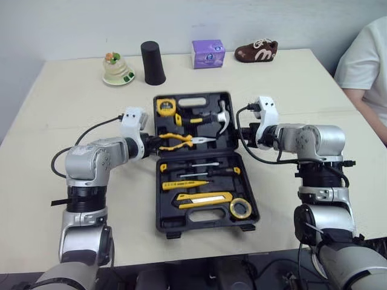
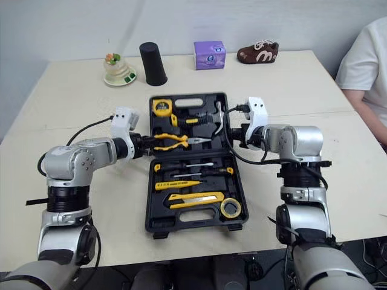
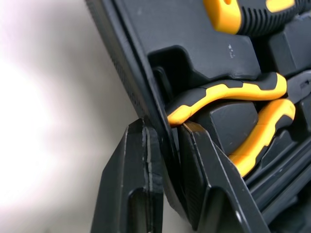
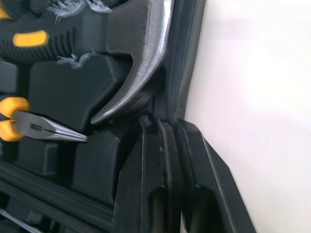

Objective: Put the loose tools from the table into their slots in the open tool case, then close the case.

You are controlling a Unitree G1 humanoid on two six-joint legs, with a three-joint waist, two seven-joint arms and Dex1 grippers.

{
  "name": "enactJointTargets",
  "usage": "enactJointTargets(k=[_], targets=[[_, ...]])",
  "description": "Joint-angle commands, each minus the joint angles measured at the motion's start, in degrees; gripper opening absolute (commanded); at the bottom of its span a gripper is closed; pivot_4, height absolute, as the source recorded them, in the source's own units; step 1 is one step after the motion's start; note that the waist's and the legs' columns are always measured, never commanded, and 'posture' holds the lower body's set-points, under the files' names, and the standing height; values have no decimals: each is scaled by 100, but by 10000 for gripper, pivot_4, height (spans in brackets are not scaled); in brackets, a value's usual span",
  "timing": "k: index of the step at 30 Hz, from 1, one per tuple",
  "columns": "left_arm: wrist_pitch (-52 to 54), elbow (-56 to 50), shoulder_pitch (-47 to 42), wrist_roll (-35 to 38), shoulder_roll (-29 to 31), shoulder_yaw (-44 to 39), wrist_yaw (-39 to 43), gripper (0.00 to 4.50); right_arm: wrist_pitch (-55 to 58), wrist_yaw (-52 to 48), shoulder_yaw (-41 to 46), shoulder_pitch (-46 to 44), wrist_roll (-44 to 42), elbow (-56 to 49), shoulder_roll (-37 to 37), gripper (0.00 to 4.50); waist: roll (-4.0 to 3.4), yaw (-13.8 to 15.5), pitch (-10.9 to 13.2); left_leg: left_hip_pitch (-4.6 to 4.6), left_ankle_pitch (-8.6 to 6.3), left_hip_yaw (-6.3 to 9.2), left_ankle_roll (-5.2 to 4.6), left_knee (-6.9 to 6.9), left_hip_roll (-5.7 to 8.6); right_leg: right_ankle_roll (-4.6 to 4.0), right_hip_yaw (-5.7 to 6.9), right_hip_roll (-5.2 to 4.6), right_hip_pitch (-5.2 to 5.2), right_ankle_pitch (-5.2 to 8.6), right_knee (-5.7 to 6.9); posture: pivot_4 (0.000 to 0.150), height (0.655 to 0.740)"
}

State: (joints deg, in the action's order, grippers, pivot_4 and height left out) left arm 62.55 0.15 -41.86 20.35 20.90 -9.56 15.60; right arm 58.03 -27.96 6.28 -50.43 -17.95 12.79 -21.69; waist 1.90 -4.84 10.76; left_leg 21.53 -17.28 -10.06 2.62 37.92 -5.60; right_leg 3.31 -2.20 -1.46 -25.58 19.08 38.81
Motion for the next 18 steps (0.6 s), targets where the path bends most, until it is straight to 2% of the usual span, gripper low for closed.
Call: enactJointTargets(k=[1,6,8,11,14,18], targets=[[-1435,-241,139,-288,204,-256,7,1391,-2125,-151,-85,393,606,-339,-500,0,0,-11,0,2,-1,-1,2,-7,-1,0,3,1,0,0,-14,1500,7400],[-4816,65,904,-1049,543,73,443,35,-5549,35,-447,1158,1533,568,-1022,0,0,-49,0,-6,-4,-17,7,-66,-5,-1,20,3,-6,1,-75,1500,7400],[-5594,252,1076,-1105,543,-11,373,35,-6535,219,-539,1305,1779,938,-1180,0,0,-59,0,-5,-4,-19,6,-74,-7,-1,23,2,-8,1,-87,1500,7400],[-6927,358,1644,-1566,808,162,475,35,-7982,603,-746,1700,2368,1419,-1533,0,0,-75,0,-4,-6,-21,2,-72,-5,-1,12,-2,-7,1,-92,1500,7400],[-7507,292,2149,-1736,941,241,523,35,-8828,866,-931,2055,2778,1716,-1780,0,0,-87,0,-7,-8,-20,0,-78,-7,-1,5,-3,-2,1,-89,1500,7400],[-7654,334,2563,-1554,990,319,820,35,-8938,722,-959,2416,2615,1841,-1771,0,3,-84,-1,-29,-8,-20,-1,-53,-11,-1,4,-1,24,1,-70,1500,7400]])
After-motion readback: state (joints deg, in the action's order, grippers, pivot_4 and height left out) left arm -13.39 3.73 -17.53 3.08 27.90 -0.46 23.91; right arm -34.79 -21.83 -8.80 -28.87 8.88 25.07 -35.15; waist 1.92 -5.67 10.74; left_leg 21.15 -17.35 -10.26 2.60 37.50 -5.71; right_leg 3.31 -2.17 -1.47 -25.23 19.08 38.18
